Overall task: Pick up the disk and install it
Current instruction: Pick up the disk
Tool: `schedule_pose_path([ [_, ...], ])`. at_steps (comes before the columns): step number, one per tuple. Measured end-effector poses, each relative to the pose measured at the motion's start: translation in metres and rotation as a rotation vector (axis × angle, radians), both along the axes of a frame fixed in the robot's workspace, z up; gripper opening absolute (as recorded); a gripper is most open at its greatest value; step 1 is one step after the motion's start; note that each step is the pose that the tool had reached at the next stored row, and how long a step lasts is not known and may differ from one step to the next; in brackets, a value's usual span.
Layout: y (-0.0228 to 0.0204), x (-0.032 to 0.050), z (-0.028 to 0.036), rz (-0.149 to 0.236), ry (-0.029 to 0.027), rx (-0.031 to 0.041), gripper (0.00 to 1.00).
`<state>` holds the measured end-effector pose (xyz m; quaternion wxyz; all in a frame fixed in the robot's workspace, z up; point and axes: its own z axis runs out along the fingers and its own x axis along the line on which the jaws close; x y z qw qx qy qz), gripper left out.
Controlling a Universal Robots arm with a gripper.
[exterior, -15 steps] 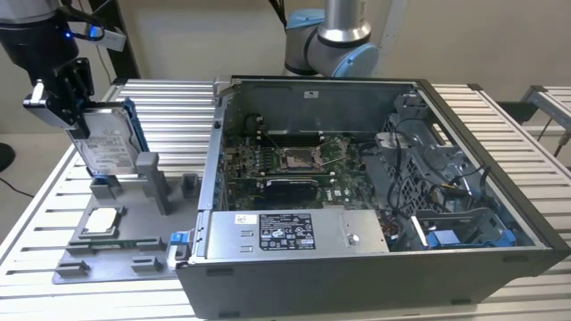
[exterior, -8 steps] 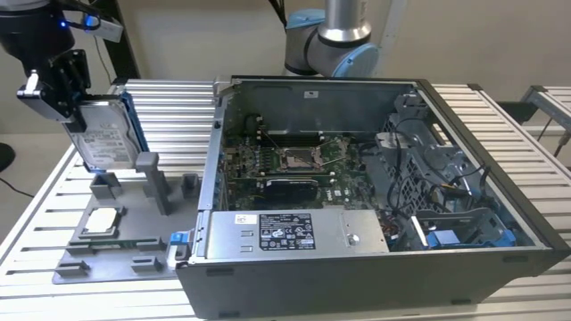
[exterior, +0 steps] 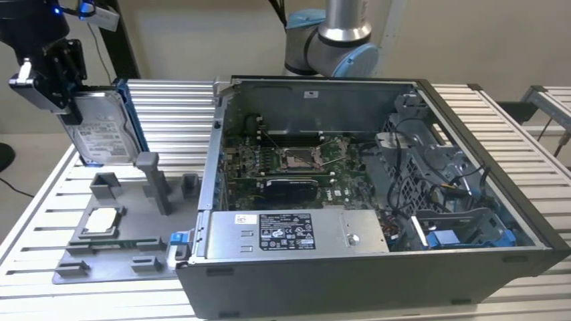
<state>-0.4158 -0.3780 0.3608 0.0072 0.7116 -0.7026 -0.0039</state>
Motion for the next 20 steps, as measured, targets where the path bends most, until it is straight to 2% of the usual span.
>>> schedule_pose_path([
  [20, 0.0, 0.0, 0.0326, 0.0, 0.0, -0.0009, 0.0],
])
